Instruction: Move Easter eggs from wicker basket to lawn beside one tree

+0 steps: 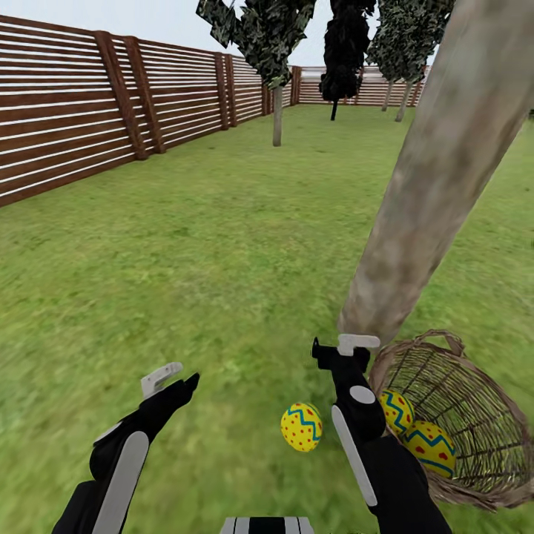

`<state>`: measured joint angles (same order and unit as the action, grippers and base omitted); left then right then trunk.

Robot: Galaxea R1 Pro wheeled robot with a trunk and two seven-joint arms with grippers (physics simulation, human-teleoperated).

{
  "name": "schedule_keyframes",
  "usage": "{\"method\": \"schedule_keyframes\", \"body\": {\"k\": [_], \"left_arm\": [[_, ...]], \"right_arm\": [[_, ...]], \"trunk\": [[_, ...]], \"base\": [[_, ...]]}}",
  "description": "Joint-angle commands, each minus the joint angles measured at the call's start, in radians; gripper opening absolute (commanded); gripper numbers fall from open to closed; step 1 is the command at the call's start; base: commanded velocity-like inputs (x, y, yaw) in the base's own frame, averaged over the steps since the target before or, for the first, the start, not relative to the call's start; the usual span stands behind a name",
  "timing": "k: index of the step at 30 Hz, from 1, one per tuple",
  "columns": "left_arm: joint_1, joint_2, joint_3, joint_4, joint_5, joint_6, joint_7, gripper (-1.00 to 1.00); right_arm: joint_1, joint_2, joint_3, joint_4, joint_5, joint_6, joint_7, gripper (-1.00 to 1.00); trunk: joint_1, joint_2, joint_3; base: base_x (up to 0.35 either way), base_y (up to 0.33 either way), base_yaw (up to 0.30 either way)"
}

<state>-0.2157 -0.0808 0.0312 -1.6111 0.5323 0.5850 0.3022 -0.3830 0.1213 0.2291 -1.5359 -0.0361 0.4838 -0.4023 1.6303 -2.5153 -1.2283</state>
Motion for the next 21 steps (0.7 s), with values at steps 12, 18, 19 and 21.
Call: {"method": "schedule_keyframes", "body": {"k": [12,18,19,21], "left_arm": [[0.000,-0.001,0.001,0.000,0.009,0.004,0.008,1.00],[0.000,-0.001,0.001,0.000,0.008,0.004,0.008,1.00],[0.000,-0.001,0.001,0.000,0.008,0.004,0.008,1.00],[0.000,-0.001,0.001,0.000,0.008,0.004,0.008,1.00]], "right_arm": [[0.000,0.000,0.001,-0.004,-0.002,0.004,-0.007,1.00],[0.000,0.000,0.001,-0.004,-0.002,0.004,-0.008,1.00],[0.000,0.000,0.001,-0.004,-0.002,0.004,-0.008,1.00],[0.000,0.000,0.000,-0.004,-0.002,0.004,-0.009,1.00]], "trunk": [[0.000,0.000,0.009],[0.000,0.000,0.014],[0.000,0.000,0.014],[0.000,0.000,0.016]], "base": [[0.000,0.000,-0.230],[0.000,0.000,-0.232],[0.000,0.000,-0.232],[0.000,0.000,-0.232]]}}
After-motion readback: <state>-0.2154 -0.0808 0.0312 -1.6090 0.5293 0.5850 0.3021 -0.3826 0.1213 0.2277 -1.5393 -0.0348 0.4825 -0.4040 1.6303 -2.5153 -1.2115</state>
